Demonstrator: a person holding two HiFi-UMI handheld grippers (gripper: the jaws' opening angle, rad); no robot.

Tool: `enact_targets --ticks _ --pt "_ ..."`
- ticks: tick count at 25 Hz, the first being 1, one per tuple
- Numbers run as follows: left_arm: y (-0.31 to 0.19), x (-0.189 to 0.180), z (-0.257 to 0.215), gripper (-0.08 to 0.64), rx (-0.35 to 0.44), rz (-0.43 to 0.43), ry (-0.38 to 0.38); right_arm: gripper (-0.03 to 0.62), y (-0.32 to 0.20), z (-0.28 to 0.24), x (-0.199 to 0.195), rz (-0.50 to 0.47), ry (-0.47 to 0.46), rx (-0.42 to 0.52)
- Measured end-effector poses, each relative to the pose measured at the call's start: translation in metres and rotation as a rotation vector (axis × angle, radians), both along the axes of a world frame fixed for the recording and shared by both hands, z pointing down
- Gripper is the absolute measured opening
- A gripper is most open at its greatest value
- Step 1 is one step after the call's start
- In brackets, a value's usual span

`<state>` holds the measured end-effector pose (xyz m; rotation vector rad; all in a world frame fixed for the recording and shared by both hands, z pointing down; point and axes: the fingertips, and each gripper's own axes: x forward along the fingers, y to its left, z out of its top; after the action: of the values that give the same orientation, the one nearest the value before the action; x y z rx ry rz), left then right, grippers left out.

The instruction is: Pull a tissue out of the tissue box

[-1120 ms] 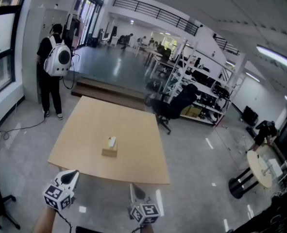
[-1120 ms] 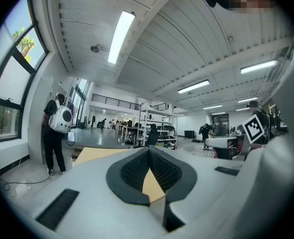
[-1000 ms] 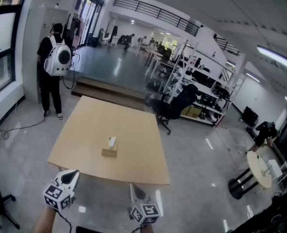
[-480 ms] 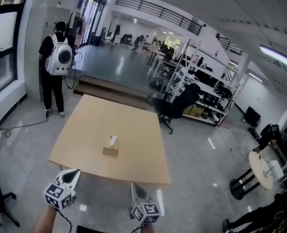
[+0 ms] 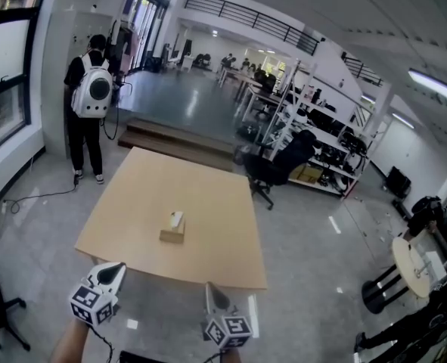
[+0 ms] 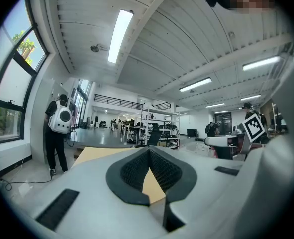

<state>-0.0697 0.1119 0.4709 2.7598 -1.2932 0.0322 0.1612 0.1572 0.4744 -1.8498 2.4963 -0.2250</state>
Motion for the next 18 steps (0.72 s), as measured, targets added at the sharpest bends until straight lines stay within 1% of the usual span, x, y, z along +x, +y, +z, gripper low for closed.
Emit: enact_targets --ticks 4,12,18 --pt "-0.001 0.009 -0.003 0.006 0.006 -0.007 -0.005 0.002 -0.005 0.0 0.006 -0.031 -0.004 0.009" --pt "-0.004 0.015 0.002 0.006 0.007 -0.037 -0.011 0.002 -0.015 0.007 0.013 -0.053 0.001 0.0" --pt "-0.019 0.017 0.003 0.006 0.0 -0.048 -0.008 0.002 -0.031 0.007 0.016 -0.062 0.018 -0.008"
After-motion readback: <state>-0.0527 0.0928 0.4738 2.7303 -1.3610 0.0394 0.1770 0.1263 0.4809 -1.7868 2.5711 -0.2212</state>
